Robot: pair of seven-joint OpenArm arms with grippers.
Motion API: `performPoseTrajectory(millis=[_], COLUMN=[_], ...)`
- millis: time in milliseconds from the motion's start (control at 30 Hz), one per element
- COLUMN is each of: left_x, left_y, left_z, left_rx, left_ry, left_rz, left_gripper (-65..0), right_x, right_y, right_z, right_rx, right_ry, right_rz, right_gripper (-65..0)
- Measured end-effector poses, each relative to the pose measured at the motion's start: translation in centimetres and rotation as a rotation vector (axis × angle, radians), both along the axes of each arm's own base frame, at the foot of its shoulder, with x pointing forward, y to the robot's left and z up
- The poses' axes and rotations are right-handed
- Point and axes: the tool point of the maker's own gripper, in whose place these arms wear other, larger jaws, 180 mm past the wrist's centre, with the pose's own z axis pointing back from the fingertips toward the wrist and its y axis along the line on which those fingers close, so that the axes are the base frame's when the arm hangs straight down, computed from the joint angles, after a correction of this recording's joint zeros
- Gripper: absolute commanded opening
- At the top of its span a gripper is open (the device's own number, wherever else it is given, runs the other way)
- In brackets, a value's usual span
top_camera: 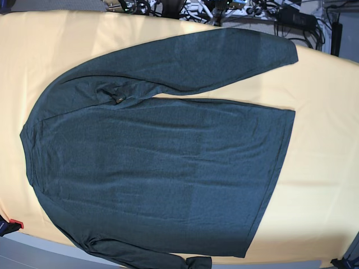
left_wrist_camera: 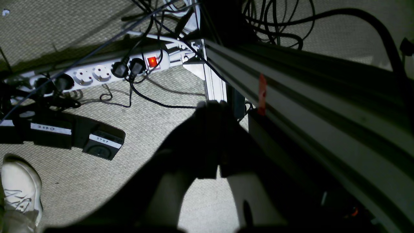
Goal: Fold the T-shirt properly
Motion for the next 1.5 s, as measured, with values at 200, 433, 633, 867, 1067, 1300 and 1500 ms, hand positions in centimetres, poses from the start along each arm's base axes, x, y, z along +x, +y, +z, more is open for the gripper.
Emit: performPoseTrajectory(millis=[200,433,633,867,1067,1300,1500], left_x=[-0.1,-0.1,-0.1,-2.1,-5.4,-9.1,-11.0], left_y=[0.0,0.0,0.0,-0.3,-2.5,-2.5,0.0], left_z=[0.0,0.0,0.0,0.1,1.7,3.9,6.1], left_rx=[0.0,0.0,0.0,0.028,-0.021,-0.073,-0.061], left_ry=[0.001,0.001,0.001,0.125,0.164,0.161,0.151], left_rz=[0.0,0.0,0.0,-0.158,-0.191,-0.249,-0.333], left_gripper=[-65.0,-65.0,-65.0,-65.0,-65.0,-65.0,-65.0], right_x=[0.0,0.0,0.0,-2.4,-7.3,-11.3,-13.7], right_y=[0.0,0.0,0.0,-0.1,-0.1,0.0,-1.8], right_z=[0.0,0.0,0.0,0.4,1.4,4.1,6.8], right_rx=[0.0,0.0,0.0,-0.005,0.04,0.142,0.11], right_ry=[0.0,0.0,0.0,0.131,0.173,0.159,0.143], right_rz=[0.0,0.0,0.0,0.176,0.21,0.274,0.305], right_gripper=[-65.0,-65.0,-65.0,-65.0,-65.0,-65.0,-65.0])
